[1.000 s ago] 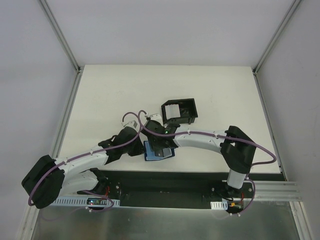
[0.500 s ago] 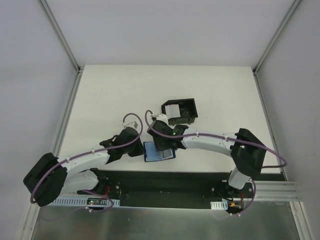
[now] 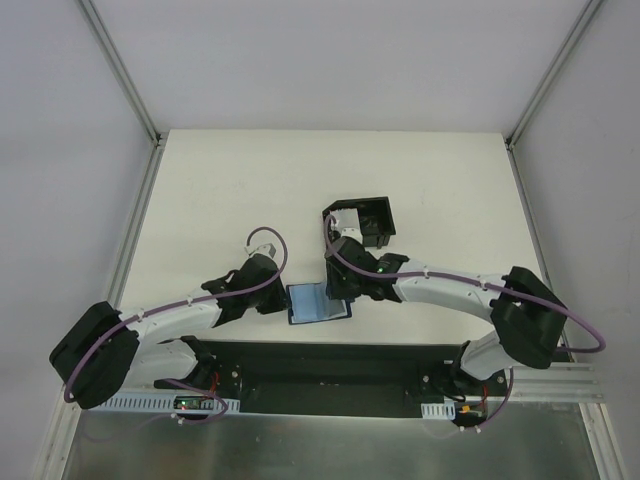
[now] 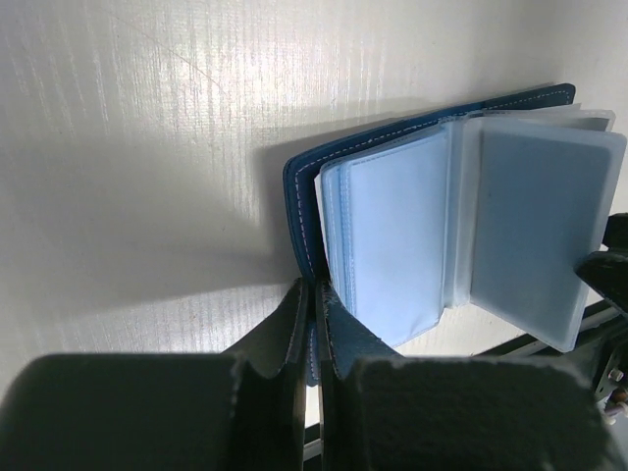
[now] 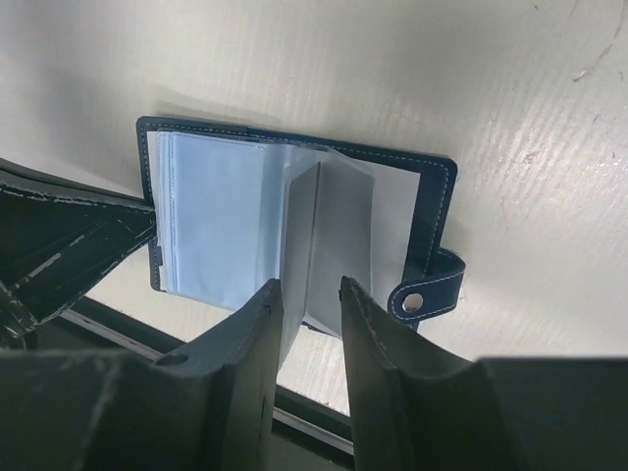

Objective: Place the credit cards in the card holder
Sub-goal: Insert the credit card into the card holder, then pick up the credit card from the storage box.

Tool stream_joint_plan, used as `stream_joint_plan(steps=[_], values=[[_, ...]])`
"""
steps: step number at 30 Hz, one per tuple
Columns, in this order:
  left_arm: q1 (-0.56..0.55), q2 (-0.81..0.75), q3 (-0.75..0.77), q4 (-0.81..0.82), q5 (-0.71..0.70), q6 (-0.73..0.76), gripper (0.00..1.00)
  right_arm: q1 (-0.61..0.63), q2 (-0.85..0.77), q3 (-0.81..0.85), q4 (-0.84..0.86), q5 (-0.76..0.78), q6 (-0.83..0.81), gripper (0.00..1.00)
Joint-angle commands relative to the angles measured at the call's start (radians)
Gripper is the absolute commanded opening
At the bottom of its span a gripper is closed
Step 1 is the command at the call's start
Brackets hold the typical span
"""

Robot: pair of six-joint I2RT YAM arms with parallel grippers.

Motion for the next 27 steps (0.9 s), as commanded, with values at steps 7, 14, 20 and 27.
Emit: stream_joint_plan(steps=[7,14,20,27], values=[[0.005,0.016,0.002,-0.007,-0.011,0.000,0.00,-0.082,-0.115,-0.146,0.133,-0.094,0.063,0.32],[0.005,0.004,0.011,-0.007,-0.011,0.014,0.00,-0.100,-0.142,-0.146,0.076,-0.048,0.037,0.33],[0.005,-0.035,0.027,-0.007,0.000,0.043,0.00,-0.105,-0.156,-0.077,-0.002,-0.025,-0.006,0.33],[0.005,-0.050,0.051,-0.007,0.027,0.066,0.00,-0.212,-0.254,0.041,-0.035,-0.027,-0.127,0.40]])
